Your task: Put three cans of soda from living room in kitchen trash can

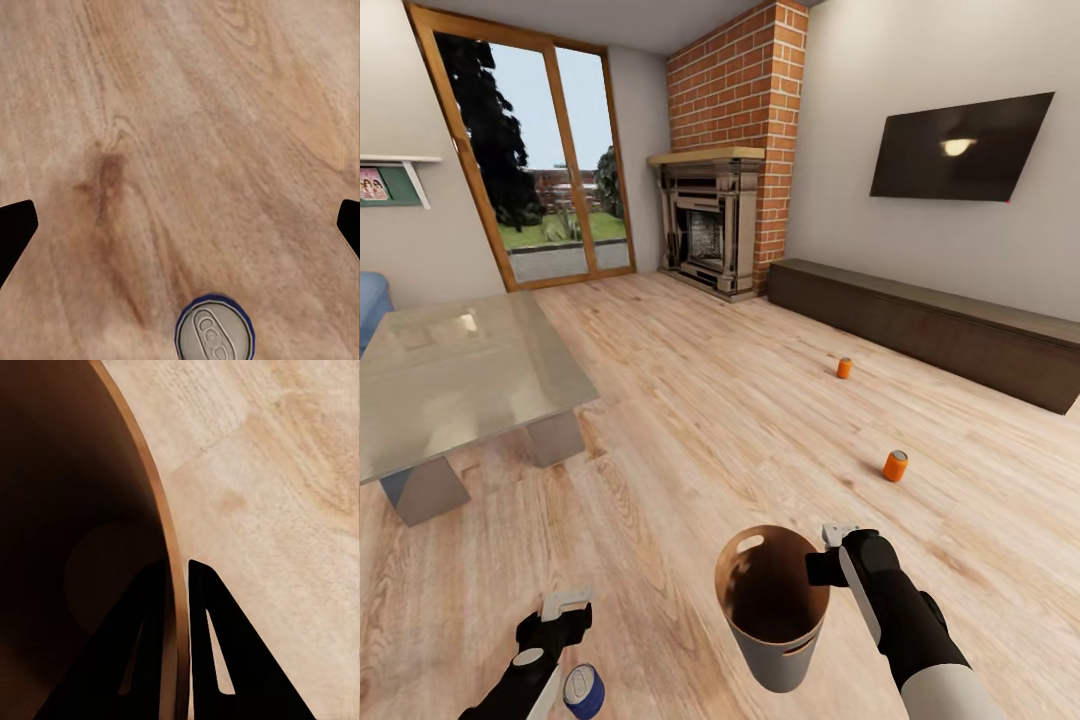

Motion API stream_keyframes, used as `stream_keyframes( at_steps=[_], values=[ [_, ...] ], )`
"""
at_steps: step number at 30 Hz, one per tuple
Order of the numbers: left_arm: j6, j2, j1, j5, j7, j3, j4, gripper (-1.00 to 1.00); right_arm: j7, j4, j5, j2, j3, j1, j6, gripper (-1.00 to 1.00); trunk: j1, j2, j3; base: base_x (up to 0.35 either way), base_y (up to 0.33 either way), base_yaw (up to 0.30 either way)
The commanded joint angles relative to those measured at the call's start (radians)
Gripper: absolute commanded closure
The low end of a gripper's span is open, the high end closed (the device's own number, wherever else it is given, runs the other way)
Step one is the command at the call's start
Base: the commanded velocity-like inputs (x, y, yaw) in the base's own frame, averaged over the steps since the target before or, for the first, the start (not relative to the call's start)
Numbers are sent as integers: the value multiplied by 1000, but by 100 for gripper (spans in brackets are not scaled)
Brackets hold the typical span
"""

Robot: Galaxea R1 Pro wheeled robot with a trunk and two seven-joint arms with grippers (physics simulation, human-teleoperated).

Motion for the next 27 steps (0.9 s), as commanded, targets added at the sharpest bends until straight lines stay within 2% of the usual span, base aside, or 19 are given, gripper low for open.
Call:
stream_keyframes(
  at_steps=[1, 19, 25, 27],
  values=[
    [0, 0, 0, 0, 0, 0, -1, -100, 5, 0, -16, 0, 0, 0, 0, 100, 0, 0, 0, 56, 0, 0],
    [-2, 0, 0, 0, 0, -2, -2, -100, 5, -1, -18, -1, -2, 0, 0, 100, 0, 0, -26, 6, 0, 0],
    [-2, 0, 0, 0, 0, -2, -2, -100, 6, -11, -20, -18, -4, 0, 1, 100, 0, 0, -36, 0, 0, 0],
    [-2, 0, 0, 0, 0, -2, -2, -100, 6, -42, -21, -22, -4, 0, 2, 100, 0, 0, -39, 0, 0, 0]
  ],
)
